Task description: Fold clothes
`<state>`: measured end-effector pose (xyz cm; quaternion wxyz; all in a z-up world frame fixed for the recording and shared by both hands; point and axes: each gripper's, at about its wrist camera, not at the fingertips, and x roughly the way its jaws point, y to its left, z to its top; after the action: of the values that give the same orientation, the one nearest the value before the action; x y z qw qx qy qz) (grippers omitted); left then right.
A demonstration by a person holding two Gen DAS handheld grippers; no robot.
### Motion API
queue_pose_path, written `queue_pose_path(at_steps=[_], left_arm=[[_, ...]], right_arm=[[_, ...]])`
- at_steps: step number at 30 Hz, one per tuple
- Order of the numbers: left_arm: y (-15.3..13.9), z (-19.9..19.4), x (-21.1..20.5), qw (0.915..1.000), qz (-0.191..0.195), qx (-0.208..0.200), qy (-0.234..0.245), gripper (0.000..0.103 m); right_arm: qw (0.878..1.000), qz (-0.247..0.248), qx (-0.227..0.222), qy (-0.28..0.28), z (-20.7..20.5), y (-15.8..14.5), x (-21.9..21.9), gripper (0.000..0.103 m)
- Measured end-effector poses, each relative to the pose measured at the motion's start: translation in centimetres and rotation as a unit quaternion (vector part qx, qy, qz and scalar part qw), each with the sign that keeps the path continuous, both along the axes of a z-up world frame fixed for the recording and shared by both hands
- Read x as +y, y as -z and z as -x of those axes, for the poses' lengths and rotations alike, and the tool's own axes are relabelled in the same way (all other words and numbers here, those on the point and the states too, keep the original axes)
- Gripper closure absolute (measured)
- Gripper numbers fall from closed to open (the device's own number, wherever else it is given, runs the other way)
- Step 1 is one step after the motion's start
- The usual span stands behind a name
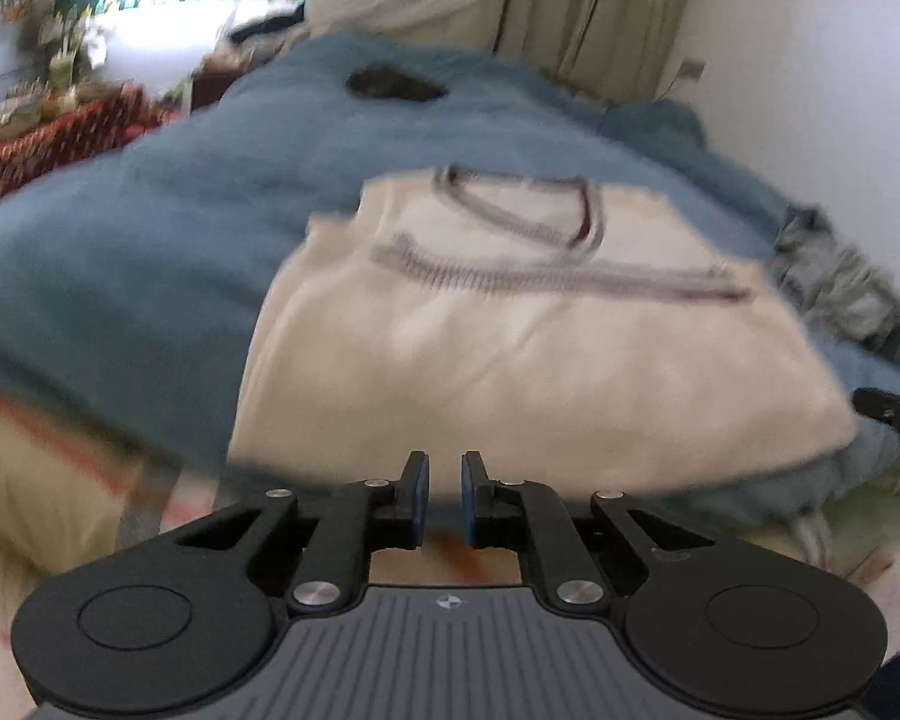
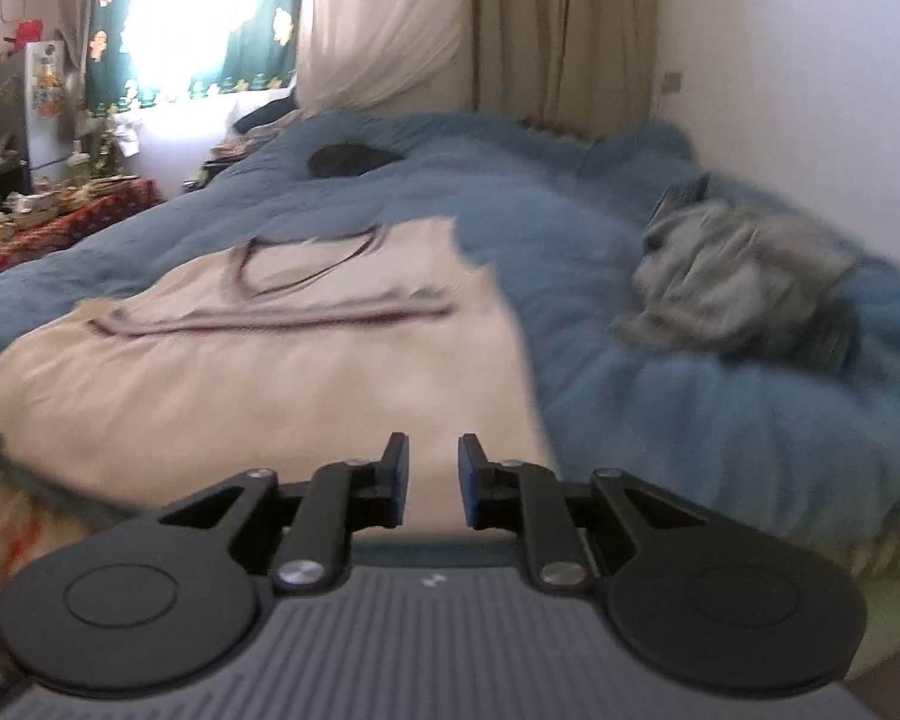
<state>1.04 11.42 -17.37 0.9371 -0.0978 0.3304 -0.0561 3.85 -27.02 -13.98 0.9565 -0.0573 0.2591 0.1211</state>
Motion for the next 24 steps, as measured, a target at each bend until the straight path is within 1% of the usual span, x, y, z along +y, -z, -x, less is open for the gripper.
queue_pose_path(at_steps=[3,5,7,9,10,12,15,18,20,24], left_arm=[[-1.5,-2.0,0.0,0.9991,-0.007,-0.042,-0.009,0.09],[-1.8,-3.7,0.1,0.9985,-0.01,-0.053,-0.011,0.09],[-1.2,-5.3,0.3,0.9985,-0.013,-0.053,-0.009,0.09],[0.0,-6.6,0.4,0.9991,-0.025,-0.033,-0.01,0.09],[0.8,-7.0,0.4,0.9993,-0.031,-0.017,-0.01,0.089],[1.9,-6.6,0.7,0.9991,-0.04,-0.011,-0.006,0.089],[2.4,-5.3,0.5,0.9976,-0.064,-0.026,0.004,0.089],[2.4,-4.6,0.1,0.9955,-0.09,-0.03,0.012,0.089],[2.6,-4.5,0.3,0.9955,-0.09,-0.027,0.013,0.089],[2.8,-4.1,1.3,0.9977,-0.065,-0.018,0.007,0.089]], right_arm=[[1.0,0.003,-0.012,0.007,-2.6,-0.1,0.1,0.083],[1.0,0.013,-0.02,0.005,-4.2,0.2,0.6,0.083],[1.0,0.029,-0.009,0.005,-5.5,1.3,1.3,0.083],[0.999,0.035,0.017,0.01,-6.2,3.0,1.1,0.084],[0.999,0.039,0.022,0.01,-6.0,3.7,0.9,0.084],[0.998,0.046,0.031,0.011,-5.4,5.0,0.3,0.087],[0.998,0.049,0.032,0.007,-3.9,5.6,-0.5,0.087],[0.998,0.048,0.039,0.008,-3.0,5.6,-1.0,0.087],[0.998,0.045,0.043,0.011,-2.6,5.8,-1.3,0.087],[0.998,0.036,0.053,0.021,-1.8,6.1,-2.1,0.087]])
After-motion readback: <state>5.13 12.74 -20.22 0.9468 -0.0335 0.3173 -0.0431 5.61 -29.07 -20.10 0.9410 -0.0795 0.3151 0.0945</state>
